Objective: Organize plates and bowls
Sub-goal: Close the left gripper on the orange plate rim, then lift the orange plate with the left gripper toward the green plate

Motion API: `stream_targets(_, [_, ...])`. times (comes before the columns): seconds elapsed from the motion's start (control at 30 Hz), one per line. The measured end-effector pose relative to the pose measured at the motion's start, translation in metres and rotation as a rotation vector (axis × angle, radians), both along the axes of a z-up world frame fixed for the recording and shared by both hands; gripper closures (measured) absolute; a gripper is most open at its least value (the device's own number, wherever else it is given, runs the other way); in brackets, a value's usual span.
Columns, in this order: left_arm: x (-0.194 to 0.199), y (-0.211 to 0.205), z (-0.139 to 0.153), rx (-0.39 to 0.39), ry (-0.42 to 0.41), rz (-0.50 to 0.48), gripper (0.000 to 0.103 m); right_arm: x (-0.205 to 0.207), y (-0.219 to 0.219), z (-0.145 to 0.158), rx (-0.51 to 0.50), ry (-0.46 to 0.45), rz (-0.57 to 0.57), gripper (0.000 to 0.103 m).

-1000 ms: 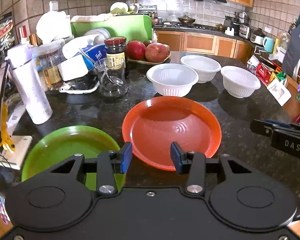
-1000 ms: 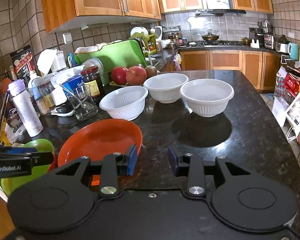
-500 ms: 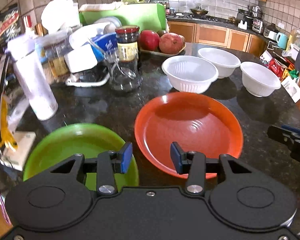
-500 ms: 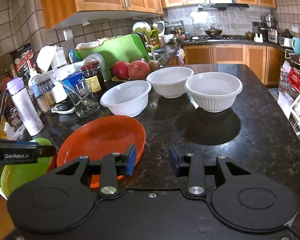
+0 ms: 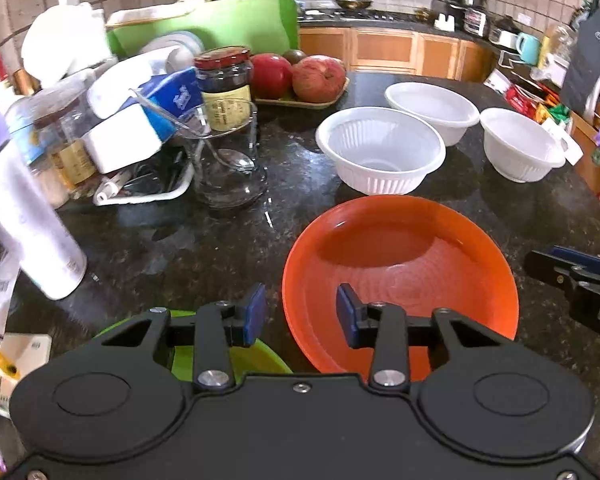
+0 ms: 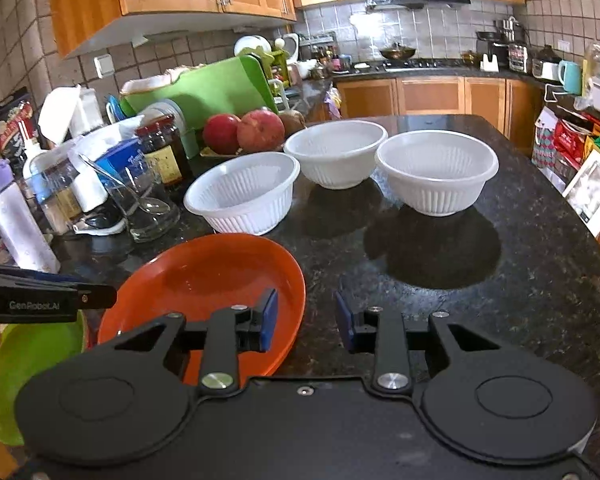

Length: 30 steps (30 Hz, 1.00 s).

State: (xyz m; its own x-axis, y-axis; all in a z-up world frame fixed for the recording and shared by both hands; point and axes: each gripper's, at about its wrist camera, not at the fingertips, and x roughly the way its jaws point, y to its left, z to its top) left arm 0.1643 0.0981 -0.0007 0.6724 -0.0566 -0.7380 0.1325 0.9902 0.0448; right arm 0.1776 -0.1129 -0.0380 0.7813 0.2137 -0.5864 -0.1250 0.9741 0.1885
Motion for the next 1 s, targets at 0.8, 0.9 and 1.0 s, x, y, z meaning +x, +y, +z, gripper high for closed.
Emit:
stream_targets(0.8, [0.031,0.006,-0.026,-0.003,0.129,-0.061,0.06,0.03,0.014,-0.021,-0.028,0.081,-0.005,0.082])
stream_targets(0.9, [0.03,0.006,-0.026,-0.012,0.131,-0.056,0.064,0.032,0.014,-0.025,-0.025,0.096,-0.002,0.087])
stream_targets(1.0, [0.029,0.005,-0.026,0.006,0.118,-0.038,0.074,0.033,0.014,-0.025,-0.021,0.095,0.004,0.09])
